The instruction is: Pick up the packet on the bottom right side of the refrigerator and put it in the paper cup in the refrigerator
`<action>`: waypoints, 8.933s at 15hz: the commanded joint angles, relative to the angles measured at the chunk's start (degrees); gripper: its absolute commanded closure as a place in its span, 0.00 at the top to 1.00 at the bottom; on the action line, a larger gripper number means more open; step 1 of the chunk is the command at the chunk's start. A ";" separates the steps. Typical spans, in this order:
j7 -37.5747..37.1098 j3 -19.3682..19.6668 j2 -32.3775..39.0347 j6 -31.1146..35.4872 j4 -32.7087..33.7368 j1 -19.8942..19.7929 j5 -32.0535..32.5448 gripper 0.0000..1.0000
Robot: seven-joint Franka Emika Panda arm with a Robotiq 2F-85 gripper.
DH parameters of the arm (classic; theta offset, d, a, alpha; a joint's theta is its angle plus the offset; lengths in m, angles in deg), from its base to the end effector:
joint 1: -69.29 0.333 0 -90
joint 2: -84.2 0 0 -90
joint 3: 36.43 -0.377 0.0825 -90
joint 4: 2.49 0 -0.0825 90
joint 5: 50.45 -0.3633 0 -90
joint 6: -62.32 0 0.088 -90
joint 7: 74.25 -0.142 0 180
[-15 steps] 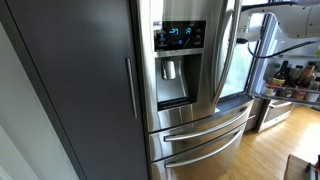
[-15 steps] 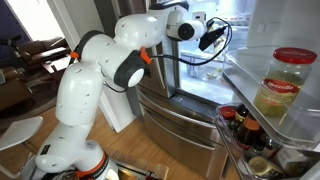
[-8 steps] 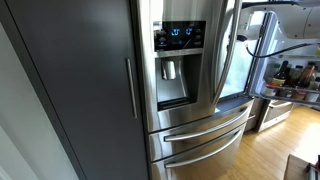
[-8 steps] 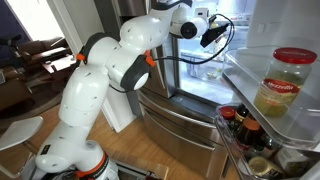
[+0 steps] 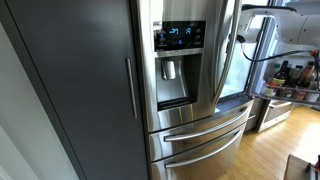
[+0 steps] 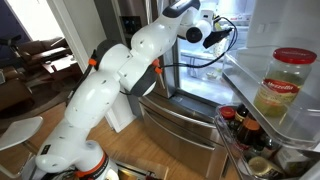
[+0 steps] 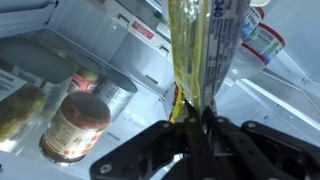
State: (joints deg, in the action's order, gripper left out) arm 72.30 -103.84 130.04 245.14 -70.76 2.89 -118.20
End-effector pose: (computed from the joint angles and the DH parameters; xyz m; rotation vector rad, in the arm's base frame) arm 0.6651 -0.4446 0.6044 1.8536 0.4507 1.7224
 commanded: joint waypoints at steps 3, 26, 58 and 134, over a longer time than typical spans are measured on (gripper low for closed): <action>4.99 -6.07 6.99 -0.87 6.60 1.37 -0.26 0.02; 11.52 -17.92 21.34 0.01 22.71 9.23 0.20 0.02; 8.56 -14.28 21.31 9.30 21.85 10.81 -0.01 0.51; 8.68 8.94 -31.50 9.04 -42.56 -11.52 -19.21 1.00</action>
State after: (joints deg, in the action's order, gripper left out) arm 80.59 -94.98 102.28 255.23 -108.85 -7.63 -136.47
